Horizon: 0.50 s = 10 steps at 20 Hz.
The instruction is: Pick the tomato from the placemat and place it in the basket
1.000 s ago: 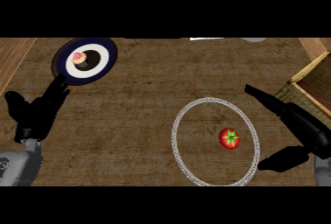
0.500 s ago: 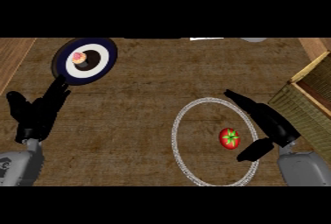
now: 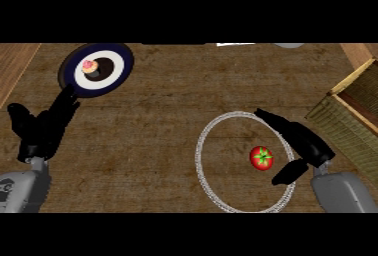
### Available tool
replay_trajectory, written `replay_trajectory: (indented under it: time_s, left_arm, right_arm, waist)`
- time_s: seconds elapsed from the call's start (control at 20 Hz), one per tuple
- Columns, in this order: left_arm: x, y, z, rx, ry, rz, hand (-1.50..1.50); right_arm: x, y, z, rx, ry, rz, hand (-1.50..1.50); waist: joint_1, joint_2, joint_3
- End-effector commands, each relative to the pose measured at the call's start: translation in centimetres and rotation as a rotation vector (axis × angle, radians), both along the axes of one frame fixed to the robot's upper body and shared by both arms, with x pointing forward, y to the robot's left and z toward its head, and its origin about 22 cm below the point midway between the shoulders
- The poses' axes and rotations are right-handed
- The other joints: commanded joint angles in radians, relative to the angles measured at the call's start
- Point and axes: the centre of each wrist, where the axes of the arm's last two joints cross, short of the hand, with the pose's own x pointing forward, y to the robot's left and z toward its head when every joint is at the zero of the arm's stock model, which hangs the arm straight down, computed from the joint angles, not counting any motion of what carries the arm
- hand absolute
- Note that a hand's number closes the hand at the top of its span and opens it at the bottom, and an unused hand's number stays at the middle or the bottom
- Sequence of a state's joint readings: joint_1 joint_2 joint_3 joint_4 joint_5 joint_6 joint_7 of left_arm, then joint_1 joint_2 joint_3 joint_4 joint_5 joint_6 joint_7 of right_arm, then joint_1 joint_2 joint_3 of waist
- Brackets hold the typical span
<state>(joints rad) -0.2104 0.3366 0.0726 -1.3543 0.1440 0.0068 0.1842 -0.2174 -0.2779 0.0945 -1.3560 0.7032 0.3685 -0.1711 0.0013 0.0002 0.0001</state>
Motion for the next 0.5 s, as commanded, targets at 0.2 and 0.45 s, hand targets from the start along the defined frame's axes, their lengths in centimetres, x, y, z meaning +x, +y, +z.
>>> replay_trajectory:
  time_s: [0.2,0.45]
  left_arm:
    - [0.7,-0.1,0.9,-0.004,0.013,-0.005,0.00]
    - [-1.3,0.5,0.6,-0.009,-0.016,0.023,0.00]
  right_arm:
    - [-1.5,-1.6,-0.8,0.062,0.027,0.060,-1.50]
    - [-0.6,-0.6,-0.1,0.076,0.005,0.084,-1.50]
  waist:
    - [-0.003,0.000,0.000]
    - [0.002,-0.001,0.000]
